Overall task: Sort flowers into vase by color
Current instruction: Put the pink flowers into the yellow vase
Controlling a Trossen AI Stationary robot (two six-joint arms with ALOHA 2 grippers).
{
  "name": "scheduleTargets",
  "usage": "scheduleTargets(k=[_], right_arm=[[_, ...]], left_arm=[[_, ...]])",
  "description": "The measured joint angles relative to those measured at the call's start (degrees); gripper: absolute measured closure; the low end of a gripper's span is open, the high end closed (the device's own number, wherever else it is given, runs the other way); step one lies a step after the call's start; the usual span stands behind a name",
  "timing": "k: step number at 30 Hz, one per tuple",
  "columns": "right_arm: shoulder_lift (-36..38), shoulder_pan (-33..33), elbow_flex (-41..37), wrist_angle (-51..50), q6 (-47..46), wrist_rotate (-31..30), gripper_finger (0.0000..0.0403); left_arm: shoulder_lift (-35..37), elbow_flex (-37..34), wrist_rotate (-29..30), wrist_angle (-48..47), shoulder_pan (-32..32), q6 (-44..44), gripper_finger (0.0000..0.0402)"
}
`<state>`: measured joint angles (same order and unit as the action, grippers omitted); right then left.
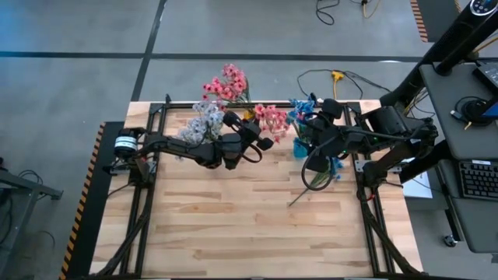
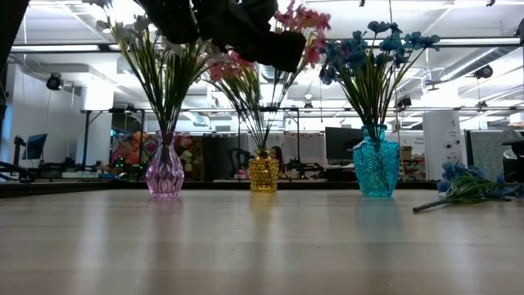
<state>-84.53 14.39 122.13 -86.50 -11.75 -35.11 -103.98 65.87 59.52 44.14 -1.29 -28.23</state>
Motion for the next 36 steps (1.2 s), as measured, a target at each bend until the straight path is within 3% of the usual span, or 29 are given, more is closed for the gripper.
scheduleTargets(k=[10, 22, 36], right_arm=[[0.0, 0.0, 0.0, 0.0, -0.2, 0.0, 0.0154], [0.0, 0.0, 0.0, 0.0, -0.2, 0.0, 0.0154], [0.0, 0.0, 0.0, 0.0, -0.2, 0.0, 0.0154]], left_arm=[[0.0, 0.0, 0.2, 4.1, 0.0, 3.2, 0.0401], [0.1, 0.0, 8.6, 6.8, -0.5, 3.8, 0.0401], [0.1, 0.0, 8.5, 5.9, -0.5, 5.3, 0.0401]])
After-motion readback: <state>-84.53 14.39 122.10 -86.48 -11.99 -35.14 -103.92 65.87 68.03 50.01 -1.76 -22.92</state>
